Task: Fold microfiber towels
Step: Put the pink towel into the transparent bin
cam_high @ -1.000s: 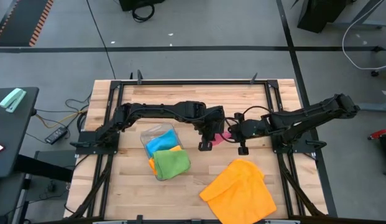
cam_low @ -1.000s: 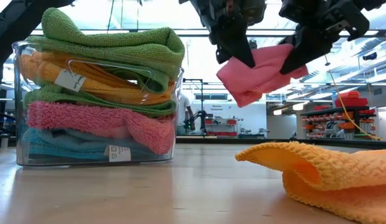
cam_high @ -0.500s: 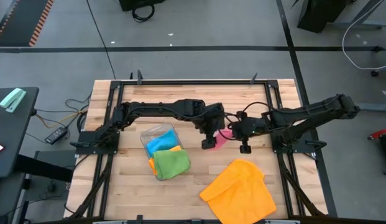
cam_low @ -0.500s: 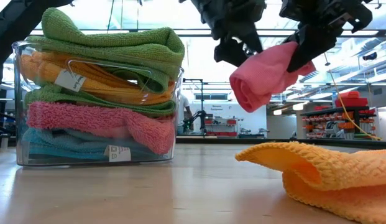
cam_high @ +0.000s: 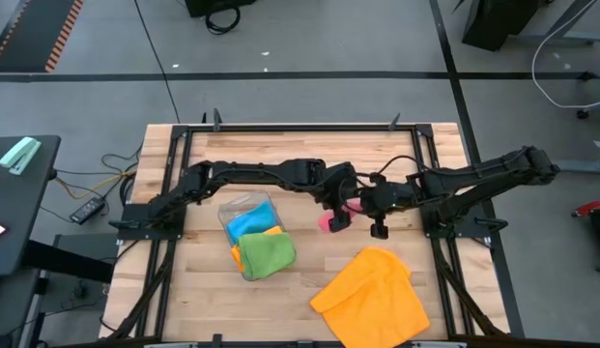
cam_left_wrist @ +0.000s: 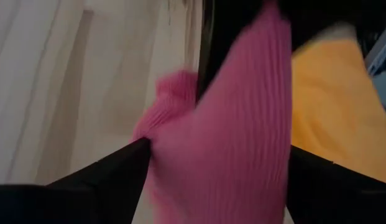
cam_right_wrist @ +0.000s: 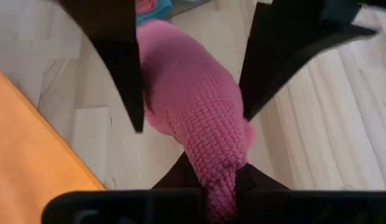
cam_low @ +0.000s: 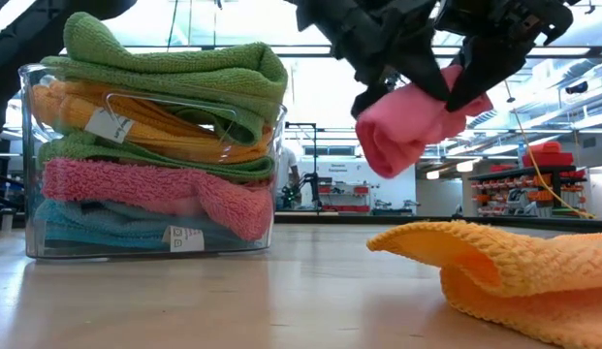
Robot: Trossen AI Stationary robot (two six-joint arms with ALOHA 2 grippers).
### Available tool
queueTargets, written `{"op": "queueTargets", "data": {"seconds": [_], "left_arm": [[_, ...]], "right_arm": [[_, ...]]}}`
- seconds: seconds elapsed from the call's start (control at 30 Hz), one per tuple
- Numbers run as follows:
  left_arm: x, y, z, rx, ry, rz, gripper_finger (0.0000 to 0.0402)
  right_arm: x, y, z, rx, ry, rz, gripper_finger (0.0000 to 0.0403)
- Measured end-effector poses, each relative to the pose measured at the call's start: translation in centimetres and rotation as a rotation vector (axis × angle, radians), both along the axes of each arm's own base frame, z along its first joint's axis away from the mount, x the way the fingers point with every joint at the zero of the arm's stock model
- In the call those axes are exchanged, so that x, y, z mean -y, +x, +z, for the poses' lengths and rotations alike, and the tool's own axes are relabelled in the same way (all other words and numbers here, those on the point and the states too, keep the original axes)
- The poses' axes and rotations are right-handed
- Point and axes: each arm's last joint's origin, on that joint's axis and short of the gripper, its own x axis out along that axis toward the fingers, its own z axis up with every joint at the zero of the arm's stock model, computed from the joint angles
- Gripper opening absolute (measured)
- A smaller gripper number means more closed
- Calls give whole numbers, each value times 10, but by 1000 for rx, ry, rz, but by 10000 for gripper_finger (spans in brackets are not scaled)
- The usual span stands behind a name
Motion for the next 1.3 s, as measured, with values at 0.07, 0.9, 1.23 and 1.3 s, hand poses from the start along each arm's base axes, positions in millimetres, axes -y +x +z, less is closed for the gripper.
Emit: {"op": "queueTargets", "data": {"seconds": [0.07,0.9,1.23,1.3], "left_arm": [[0,1,-5,-11,2,-3,318],[-5,2,-17,-45,23,-63,23],[-30,-27,-4,-219,17,-91,70],[-37,-38,3,-263,-13,-98,71]], "right_arm": [[0,0,0,-1,5,-6,20],[0,1,1,20,33,-42,72],[2,-12,15,85,118,-74,225],[2,-18,21,123,124,-72,242]]}}
